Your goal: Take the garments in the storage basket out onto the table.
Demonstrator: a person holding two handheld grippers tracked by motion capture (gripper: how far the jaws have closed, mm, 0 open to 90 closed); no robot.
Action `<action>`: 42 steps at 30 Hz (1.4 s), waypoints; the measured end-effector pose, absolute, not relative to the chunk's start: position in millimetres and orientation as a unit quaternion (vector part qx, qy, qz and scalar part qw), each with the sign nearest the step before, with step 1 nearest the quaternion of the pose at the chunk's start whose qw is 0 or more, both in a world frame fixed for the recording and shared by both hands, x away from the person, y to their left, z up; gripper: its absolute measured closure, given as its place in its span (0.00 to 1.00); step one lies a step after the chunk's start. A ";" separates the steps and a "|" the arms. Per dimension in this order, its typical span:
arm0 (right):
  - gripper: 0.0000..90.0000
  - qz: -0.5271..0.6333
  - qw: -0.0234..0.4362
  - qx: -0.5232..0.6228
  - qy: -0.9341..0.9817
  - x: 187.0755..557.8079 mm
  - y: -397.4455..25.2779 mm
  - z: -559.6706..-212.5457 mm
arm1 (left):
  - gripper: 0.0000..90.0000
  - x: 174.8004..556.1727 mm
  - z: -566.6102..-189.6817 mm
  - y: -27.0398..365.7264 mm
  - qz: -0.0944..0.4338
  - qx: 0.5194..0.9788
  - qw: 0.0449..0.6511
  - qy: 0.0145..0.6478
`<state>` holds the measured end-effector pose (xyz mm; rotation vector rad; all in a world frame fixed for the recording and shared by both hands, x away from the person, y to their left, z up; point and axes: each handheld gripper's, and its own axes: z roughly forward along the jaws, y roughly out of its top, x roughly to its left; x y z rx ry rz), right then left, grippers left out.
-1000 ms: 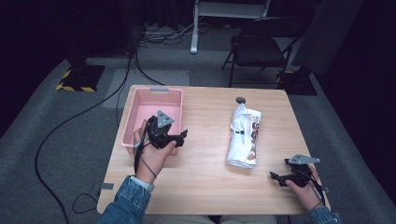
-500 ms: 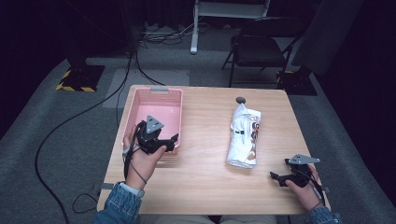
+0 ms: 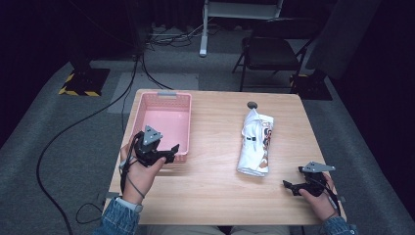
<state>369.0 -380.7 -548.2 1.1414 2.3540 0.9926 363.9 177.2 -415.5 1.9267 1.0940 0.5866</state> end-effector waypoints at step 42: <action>0.03 0.349 0.171 0.402 0.829 369.0 -380.6 -548.3 | 0.22 329.0 -451.0 242.6 0.231 0.754 0.422 0.447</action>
